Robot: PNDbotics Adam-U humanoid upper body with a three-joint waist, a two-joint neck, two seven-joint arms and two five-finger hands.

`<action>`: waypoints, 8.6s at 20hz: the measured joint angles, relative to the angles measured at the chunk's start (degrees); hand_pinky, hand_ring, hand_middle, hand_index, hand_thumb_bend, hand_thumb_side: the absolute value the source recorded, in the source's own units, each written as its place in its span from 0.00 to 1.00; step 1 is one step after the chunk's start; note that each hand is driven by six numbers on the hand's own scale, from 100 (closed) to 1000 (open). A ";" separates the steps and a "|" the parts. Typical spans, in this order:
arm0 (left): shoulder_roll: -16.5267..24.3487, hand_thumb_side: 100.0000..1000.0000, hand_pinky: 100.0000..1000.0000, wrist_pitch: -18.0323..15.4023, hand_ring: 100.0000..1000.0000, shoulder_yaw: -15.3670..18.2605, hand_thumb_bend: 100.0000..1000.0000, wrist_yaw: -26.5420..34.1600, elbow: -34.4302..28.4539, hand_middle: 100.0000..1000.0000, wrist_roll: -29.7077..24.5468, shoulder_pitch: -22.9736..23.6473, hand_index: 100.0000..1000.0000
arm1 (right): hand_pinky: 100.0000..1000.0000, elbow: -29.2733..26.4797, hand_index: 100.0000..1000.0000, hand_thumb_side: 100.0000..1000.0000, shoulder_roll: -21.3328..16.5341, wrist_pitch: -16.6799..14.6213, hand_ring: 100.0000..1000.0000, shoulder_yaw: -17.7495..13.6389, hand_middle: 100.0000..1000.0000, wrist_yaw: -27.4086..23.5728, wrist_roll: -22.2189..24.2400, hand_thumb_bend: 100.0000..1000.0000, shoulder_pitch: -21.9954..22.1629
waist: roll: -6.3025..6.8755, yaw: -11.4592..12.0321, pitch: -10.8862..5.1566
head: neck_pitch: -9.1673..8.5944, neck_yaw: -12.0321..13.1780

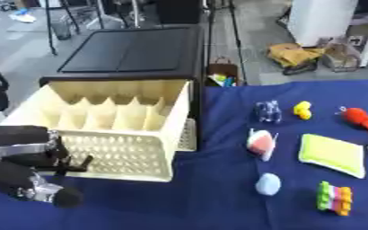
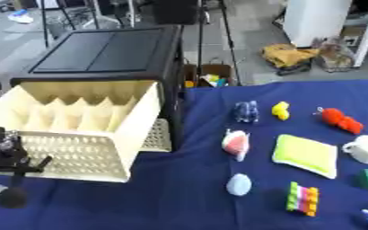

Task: Pick up objects from table and place into drawer.

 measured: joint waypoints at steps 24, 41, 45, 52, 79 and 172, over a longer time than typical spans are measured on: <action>-3.05 1.00 0.00 -5.98 0.02 2.07 0.67 -9.42 0.33 0.06 -0.65 -1.65 0.75 | 0.53 0.00 0.63 1.00 0.49 0.07 0.61 -0.03 0.56 0.40 -0.03 0.00 0.11 | -0.21 0.28 0.23 | 0.01 -0.41; -3.55 1.00 0.00 -8.71 0.06 2.98 0.75 -12.37 0.33 0.22 -0.62 -1.12 0.94 | 0.53 0.00 0.63 1.00 0.53 0.07 0.61 -0.05 0.56 0.46 -0.03 0.00 0.16 | -0.35 0.50 0.31 | 0.01 -0.73; -3.99 1.00 0.00 -10.14 0.09 5.06 0.77 -13.26 0.32 0.31 -0.63 -1.73 0.95 | 0.53 0.00 0.63 1.00 0.54 0.08 0.61 -0.06 0.56 0.46 -0.02 0.00 0.48 | -0.44 0.69 0.31 | 0.01 -1.04; -4.93 1.00 0.00 -11.15 0.09 7.07 0.73 -13.30 0.32 0.20 -0.61 -1.63 0.94 | 0.53 0.00 0.63 1.00 0.57 0.09 0.61 -0.07 0.56 0.47 -0.01 0.00 0.56 | -0.52 0.87 0.31 | 0.01 -1.34; -5.96 1.00 0.00 -11.11 0.03 14.85 0.66 -8.41 0.33 0.10 5.69 -3.81 0.93 | 0.53 0.00 0.63 1.00 0.99 0.24 0.61 -0.41 0.56 0.98 0.14 0.00 0.57 | -0.86 1.77 0.24 | -0.51 -2.16; -32.80 1.00 0.62 -20.98 0.76 18.30 0.41 4.87 0.67 0.72 73.03 -3.62 0.86 | 0.94 43.13 1.00 1.00 -6.80 -5.78 0.98 24.48 0.96 7.34 77.12 0.33 -26.70 | -6.50 -0.24 4.18 | 0.74 -6.90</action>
